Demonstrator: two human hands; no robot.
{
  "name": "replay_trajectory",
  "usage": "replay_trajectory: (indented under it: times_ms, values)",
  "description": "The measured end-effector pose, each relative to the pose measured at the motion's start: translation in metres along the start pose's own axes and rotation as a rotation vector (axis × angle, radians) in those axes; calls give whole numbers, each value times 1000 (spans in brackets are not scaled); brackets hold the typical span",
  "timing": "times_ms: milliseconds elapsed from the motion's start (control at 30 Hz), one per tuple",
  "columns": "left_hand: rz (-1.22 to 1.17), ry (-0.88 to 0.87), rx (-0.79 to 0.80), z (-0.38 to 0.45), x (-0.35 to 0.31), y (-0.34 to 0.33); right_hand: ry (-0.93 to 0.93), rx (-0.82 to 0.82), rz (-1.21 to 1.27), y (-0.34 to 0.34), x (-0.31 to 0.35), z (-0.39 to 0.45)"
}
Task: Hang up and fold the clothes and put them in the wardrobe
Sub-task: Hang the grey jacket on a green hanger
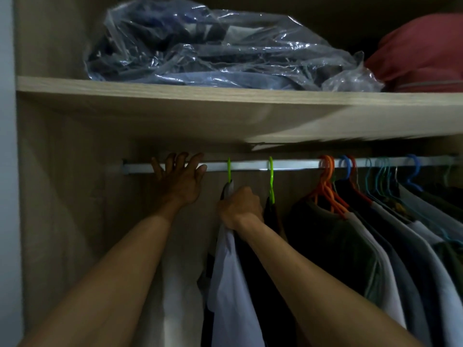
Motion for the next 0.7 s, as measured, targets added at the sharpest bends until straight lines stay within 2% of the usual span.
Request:
replay_trajectory:
  times_ms: [267, 467, 600, 700]
  values:
    - [10, 12, 39, -1, -2, -1, -3, 78, -34, -2, -4, -5]
    - [40, 49, 165, -4, -4, -1, 103, 128, -121, 3, -6, -12]
    - [-12, 92, 293, -20, -11, 7, 194, 163, -154, 32, -3, -25]
    - [32, 96, 317, -39, -25, 21, 297, 229, -175, 54, -4, -34]
Point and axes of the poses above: each hand's wrist, its own z-axis towards the middle knuckle, its own y-axis out of the back of the hand, x = y × z, the point moved 8 cm from there along z, towards the middle knuckle, and after that the axes turned 6 degrees about -z, right-handed, at the moved point
